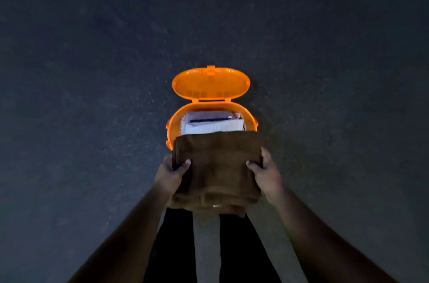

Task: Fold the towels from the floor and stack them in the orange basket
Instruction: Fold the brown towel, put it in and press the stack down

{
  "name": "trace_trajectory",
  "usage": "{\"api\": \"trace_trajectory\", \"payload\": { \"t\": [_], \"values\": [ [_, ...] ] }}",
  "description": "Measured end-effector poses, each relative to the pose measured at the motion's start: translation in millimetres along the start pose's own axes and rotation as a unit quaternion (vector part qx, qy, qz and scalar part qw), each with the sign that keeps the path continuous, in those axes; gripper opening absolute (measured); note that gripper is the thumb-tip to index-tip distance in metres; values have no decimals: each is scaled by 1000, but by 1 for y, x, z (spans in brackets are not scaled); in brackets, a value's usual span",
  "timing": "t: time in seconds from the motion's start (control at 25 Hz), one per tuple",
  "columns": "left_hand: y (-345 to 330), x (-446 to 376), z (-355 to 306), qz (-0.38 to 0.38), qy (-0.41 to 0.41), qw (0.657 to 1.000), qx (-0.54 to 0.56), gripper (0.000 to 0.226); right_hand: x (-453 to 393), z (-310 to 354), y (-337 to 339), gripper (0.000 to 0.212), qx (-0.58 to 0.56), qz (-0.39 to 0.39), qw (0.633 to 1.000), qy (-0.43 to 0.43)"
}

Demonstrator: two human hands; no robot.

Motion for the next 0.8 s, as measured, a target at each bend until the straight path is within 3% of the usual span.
{"api": "trace_trajectory", "payload": {
  "t": [0.16, 0.24, 0.44, 0.52, 0.6, 0.68, 0.72, 0.8],
  "values": [
    [-40, -92, 16, -21, -11, 999, 22, 38, -78, -1, -50, 67, -10, -8, 999, 53],
    [-56, -138, 29, -36, -36, 999, 16, 40, -115, -11, -74, 71, -7, -20, 996, 88],
    [-91, -216, 76, -33, -85, 994, -56, 74, -173, -62, -125, 82, 137, -33, 980, 143],
    [-90, -218, 74, -75, -135, 978, -143, 87, -168, -50, -129, 84, 253, -98, 941, 201],
    [-96, -190, 40, -130, -291, 904, -285, 82, -146, -21, -144, 81, 353, -134, 875, 301],
    [-131, -158, 21, -80, -447, 806, -380, 81, -134, -12, -175, 74, 415, -86, 823, 379],
    [-147, -157, 30, -39, -479, 774, -413, 85, -137, -19, -189, 75, 447, -56, 803, 391],
    [-162, -178, 55, -4, -464, 755, -463, 93, -158, -44, -201, 83, 492, -21, 780, 386]
  ]
}}
Point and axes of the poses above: each hand's wrist, its own x-axis away from the middle knuckle, its own y-axis out of the back of the hand, z = x × y, the point moved 10 cm from there along -x, towards the middle knuckle, and after that the axes turned 11 degrees about -z, right-handed, at the moved point
